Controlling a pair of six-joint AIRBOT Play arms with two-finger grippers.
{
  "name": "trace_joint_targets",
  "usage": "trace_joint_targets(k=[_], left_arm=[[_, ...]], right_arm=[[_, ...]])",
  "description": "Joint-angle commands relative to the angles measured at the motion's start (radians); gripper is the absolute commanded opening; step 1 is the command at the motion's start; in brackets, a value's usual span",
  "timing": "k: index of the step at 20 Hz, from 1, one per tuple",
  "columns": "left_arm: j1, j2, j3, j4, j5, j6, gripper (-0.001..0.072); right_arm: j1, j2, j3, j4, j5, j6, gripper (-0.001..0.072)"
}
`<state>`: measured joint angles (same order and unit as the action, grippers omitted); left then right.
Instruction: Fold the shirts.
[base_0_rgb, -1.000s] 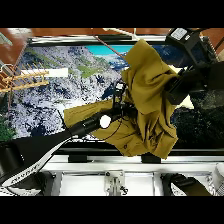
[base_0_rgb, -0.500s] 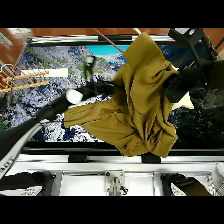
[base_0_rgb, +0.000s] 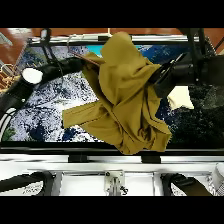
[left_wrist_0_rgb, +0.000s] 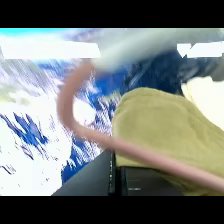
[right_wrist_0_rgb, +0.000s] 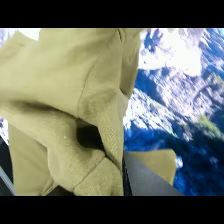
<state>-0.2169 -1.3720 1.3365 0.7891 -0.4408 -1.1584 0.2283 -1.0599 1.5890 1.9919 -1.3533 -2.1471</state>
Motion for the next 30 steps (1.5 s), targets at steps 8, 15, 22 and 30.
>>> trace_joint_targets(k=[8, 15, 22, 30], left_arm=[[0.038, -0.058, 0.034, 0.007, -0.363, -0.001, 0.0055], [0.034, -0.145, 0.034, 0.003, -0.577, -0.005, 0.0394], [0.068, -0.144, 0.010, 0.084, -0.661, 0.050, 0.0549], [-0.048, -0.146, -0.299, -0.155, -0.305, 0.204, 0.0548]], right_arm=[[0.000, -0.105, 0.000, 0.066, 0.153, 0.001, 0.0081], [0.106, -0.109, 0.000, 0.055, 0.187, 0.026, 0.0080], [0.124, -0.109, 0.000, 0.018, 0.221, 0.055, 0.0080], [0.125, -0.109, 0.000, 0.018, 0.220, 0.079, 0.0081]])
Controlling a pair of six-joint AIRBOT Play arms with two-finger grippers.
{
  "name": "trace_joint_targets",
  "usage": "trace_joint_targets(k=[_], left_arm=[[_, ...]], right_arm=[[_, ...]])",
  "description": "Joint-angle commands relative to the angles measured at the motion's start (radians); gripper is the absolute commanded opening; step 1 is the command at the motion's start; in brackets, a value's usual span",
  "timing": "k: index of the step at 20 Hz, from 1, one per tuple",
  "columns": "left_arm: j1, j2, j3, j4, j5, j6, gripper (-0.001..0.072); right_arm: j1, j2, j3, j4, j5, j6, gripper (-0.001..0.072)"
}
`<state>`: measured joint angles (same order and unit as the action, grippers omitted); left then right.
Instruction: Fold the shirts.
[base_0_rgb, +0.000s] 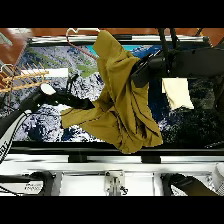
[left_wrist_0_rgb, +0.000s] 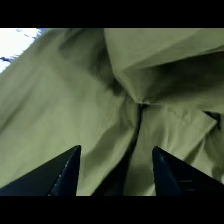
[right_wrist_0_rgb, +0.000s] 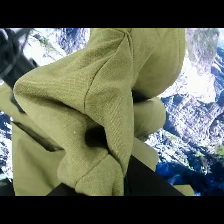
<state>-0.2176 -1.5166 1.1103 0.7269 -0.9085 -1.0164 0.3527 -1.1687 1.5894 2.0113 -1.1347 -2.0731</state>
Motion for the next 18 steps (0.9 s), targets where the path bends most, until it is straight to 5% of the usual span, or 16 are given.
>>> trace_joint_targets(k=[1, 7, 10, 14, 16, 18], left_arm=[[-0.076, -0.003, -0.072, -0.093, 0.210, 0.063, 0.0548], [-0.176, -0.015, -0.069, -0.093, 0.476, 0.056, 0.0548], [-0.180, -0.060, -0.056, -0.100, 0.515, -0.031, 0.0535], [-0.182, -0.081, -0.053, -0.101, 0.552, -0.072, 0.0411], [-0.179, -0.079, -0.051, -0.105, 0.575, -0.075, 0.0057], [-0.167, -0.079, -0.032, -0.111, 0.586, -0.074, 0.0052]], right_arm=[[0.000, 0.000, 0.000, -0.002, 0.001, 0.005, 0.0081], [0.000, 0.000, 0.000, -0.001, -0.022, 0.021, 0.0081], [0.000, 0.000, 0.000, -0.002, -0.059, 0.036, 0.0081], [0.000, 0.000, 0.000, -0.002, -0.062, 0.036, 0.0082], [0.000, 0.000, 0.000, -0.005, -0.062, 0.036, 0.0082], [0.000, 0.000, 0.000, -0.005, -0.063, 0.038, 0.0082]])
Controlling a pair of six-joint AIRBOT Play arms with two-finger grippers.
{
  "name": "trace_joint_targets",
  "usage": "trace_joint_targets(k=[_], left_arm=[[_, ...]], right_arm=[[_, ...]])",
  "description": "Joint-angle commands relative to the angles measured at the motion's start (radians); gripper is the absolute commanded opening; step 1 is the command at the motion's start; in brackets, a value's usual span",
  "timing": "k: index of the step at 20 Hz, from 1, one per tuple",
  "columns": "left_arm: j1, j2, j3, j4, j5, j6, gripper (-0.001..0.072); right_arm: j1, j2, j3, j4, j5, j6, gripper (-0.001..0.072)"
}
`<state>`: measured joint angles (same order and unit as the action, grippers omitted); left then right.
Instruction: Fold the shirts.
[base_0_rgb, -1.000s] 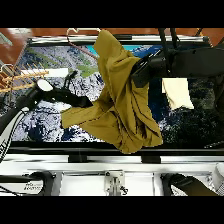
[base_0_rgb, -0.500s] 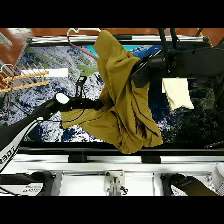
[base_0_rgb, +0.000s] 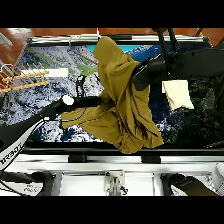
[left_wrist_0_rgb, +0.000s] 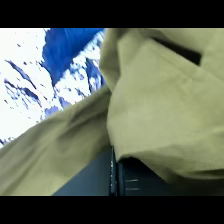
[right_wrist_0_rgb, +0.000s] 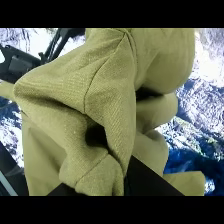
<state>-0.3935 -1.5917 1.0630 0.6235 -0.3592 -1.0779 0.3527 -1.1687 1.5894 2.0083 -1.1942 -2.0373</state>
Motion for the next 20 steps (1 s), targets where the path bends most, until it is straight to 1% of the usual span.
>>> trace_joint_targets(k=[1, 3, 5, 7, 10, 16, 20], left_arm=[[0.021, 0.000, 0.030, -0.007, 0.034, -0.012, 0.0051], [0.068, 0.017, 0.058, -0.007, 0.034, -0.012, 0.0051], [0.147, 0.039, 0.087, -0.007, 0.020, -0.013, 0.0051], [0.241, 0.041, 0.132, -0.007, -0.055, -0.013, 0.0051], [0.335, 0.041, 0.183, -0.008, -0.105, -0.013, 0.0051], [0.387, 0.040, 0.284, -0.007, -0.141, -0.012, 0.0052], [0.394, 0.020, 0.290, -0.007, -0.159, -0.010, 0.0051]], right_arm=[[0.000, 0.000, 0.000, -0.002, -0.003, 0.002, 0.0082], [0.000, 0.001, 0.000, -0.001, -0.009, 0.003, 0.0082], [-0.001, 0.002, 0.000, -0.002, -0.036, 0.003, 0.0082], [-0.001, 0.002, 0.000, 0.003, -0.051, 0.007, 0.0082], [0.000, 0.002, 0.000, 0.026, -0.058, 0.010, 0.0081], [0.000, 0.002, 0.000, 0.065, -0.124, 0.009, 0.0080], [0.000, 0.002, 0.000, 0.135, -0.135, 0.009, 0.0079]])
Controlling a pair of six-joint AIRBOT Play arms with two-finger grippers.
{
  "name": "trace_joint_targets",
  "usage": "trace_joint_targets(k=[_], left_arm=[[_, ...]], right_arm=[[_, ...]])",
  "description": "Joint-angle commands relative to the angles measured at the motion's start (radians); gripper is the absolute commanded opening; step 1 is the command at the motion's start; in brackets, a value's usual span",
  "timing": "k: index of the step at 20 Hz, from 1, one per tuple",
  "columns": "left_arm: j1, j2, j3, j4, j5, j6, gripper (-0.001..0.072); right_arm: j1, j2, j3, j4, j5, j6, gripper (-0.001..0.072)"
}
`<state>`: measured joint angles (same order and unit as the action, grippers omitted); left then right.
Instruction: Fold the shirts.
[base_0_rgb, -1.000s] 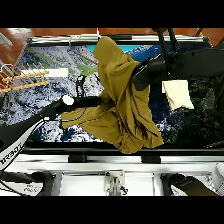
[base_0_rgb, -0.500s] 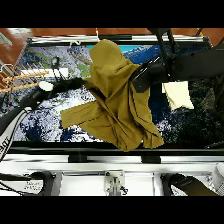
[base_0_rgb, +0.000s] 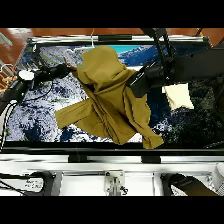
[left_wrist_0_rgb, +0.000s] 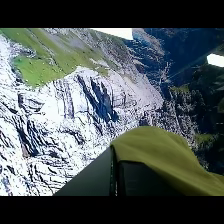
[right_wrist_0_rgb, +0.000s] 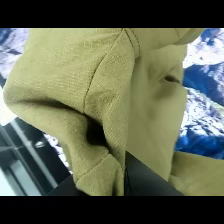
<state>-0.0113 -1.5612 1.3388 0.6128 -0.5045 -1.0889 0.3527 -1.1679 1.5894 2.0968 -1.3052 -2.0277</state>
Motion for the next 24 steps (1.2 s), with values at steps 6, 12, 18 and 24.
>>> trace_joint_targets(k=[6, 12, 18, 24], left_arm=[[0.029, -0.010, 0.024, 0.003, -0.014, -0.001, 0.0051], [0.069, 0.004, 0.032, 0.003, -0.058, 0.003, 0.0050], [0.055, 0.002, 0.105, 0.003, -0.055, 0.003, 0.0051], [0.069, 0.002, 0.151, 0.079, -0.167, 0.029, 0.0049]], right_arm=[[-0.001, 0.001, 0.000, -0.019, -0.052, 0.000, 0.0079], [0.000, 0.001, 0.000, -0.090, -0.074, 0.008, 0.0079], [0.000, 0.001, 0.000, -0.104, -0.143, 0.013, 0.0079], [-0.001, 0.001, 0.000, -0.213, -0.116, 0.010, 0.0079]])
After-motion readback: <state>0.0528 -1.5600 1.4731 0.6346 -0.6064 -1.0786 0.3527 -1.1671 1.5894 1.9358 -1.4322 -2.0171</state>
